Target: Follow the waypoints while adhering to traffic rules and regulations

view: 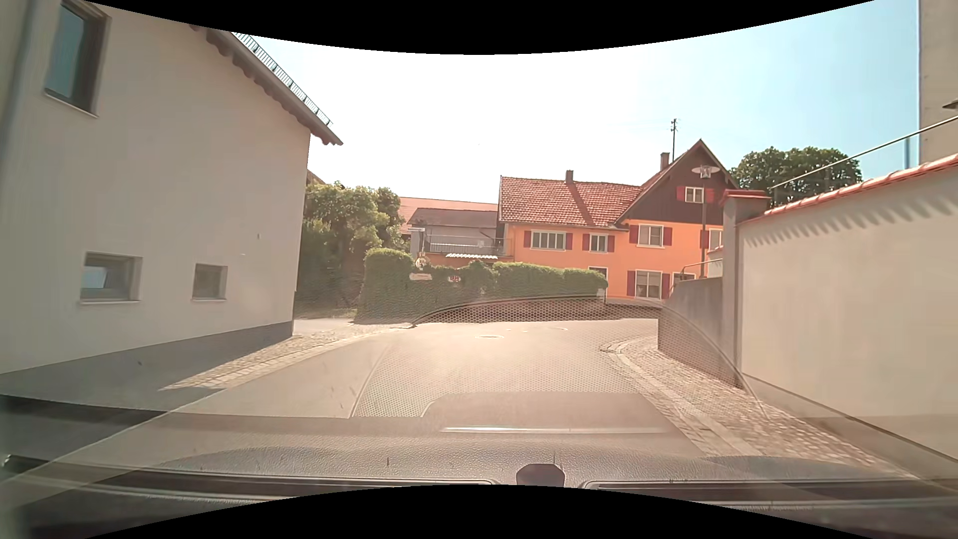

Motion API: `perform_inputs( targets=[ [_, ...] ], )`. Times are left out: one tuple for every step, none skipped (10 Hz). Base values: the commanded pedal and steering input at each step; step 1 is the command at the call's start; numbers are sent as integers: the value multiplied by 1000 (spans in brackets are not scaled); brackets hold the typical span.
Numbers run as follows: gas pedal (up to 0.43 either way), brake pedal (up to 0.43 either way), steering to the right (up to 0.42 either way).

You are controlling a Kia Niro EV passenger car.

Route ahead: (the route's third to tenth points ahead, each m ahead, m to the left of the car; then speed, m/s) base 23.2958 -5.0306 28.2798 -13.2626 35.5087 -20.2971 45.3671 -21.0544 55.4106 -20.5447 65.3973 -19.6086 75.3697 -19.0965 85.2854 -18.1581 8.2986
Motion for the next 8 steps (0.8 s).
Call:
perform_inputs(
  targets=[
    [0, 232, 25],
    [0, 232, 31],
    [0, 232, 38],
    [0, 232, 52],
    [0, 232, 69],
    [0, 232, 89],
    [0, 213, 112],
    [0, 134, 132]
  ],
)
